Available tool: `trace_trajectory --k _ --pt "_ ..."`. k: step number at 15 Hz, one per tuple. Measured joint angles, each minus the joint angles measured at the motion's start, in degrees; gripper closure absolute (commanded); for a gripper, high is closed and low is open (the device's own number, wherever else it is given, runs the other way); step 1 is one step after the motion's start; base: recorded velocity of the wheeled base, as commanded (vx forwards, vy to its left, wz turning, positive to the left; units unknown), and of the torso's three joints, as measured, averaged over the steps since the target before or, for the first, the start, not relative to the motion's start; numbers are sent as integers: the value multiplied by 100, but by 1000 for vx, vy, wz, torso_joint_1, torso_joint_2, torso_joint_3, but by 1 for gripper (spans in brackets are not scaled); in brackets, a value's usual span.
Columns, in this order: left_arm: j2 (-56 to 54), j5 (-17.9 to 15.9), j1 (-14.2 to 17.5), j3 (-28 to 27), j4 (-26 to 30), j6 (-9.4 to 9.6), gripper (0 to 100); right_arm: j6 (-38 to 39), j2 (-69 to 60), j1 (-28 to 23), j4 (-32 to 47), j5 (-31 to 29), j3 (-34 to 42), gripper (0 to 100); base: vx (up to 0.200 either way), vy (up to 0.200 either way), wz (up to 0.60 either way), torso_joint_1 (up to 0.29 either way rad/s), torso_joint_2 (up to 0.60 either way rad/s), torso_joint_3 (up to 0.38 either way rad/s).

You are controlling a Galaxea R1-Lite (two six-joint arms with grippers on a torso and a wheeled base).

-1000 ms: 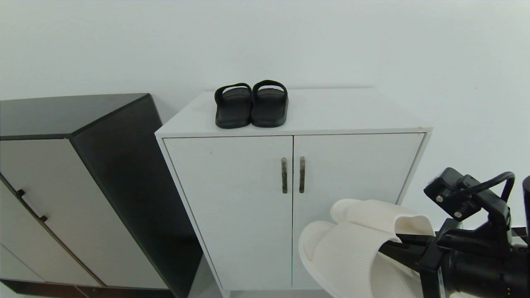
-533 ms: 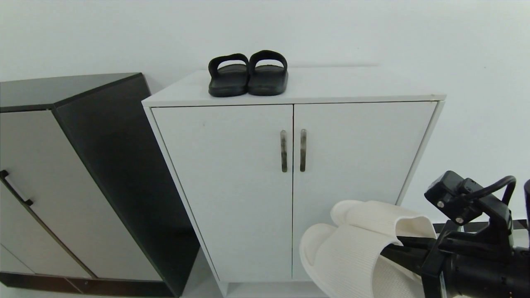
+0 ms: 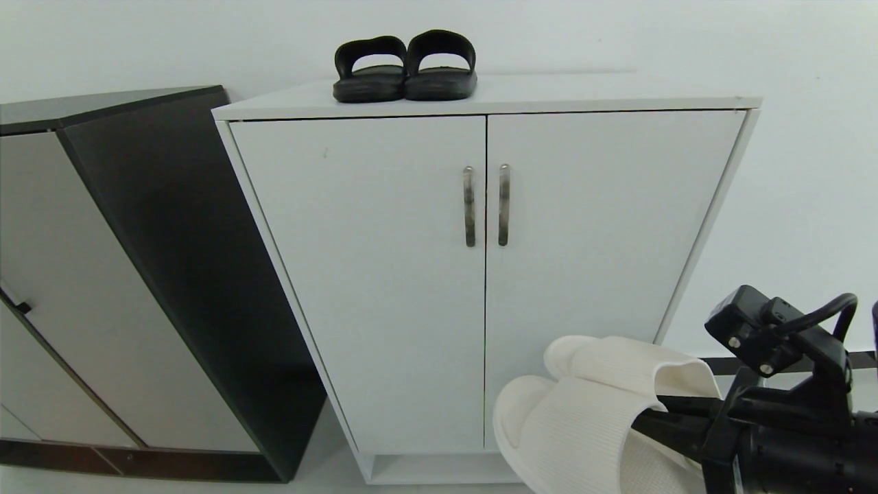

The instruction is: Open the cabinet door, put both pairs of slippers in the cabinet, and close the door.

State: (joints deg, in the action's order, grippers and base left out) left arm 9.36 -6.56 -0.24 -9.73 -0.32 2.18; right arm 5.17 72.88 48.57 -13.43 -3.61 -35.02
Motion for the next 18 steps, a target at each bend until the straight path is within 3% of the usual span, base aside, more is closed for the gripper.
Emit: trace_trajectory --k 5,8,10,12,15,18 --pt "1649 -1549 -133 -358 -852 17 0 -2 0 -6 -2 2 22 100 0 0 0 -1 10 8" --pt "2708 -1857 -827 -835 -1048 24 0 -6 -2 -6 -5 2 22 100 0 0 0 0 0 0" --pt "3438 -1788 -1591 -1209 -1325 5 0 -6 -5 -6 -9 9 13 100 0 0 0 0 0 0" --pt "4052 -1547 -2376 -1549 -1668 -154 0 -6 9 0 -115 5 9 100 0 0 0 0 0 0" --pt "5147 -688 -3735 -2108 -2466 -475 0 33 83 -6 -277 27 18 100 0 0 0 0 0 0" --pt "6373 -325 -4372 -2903 -2968 -639 0 33 168 -17 -742 183 262 100 0 0 0 0 0 0"
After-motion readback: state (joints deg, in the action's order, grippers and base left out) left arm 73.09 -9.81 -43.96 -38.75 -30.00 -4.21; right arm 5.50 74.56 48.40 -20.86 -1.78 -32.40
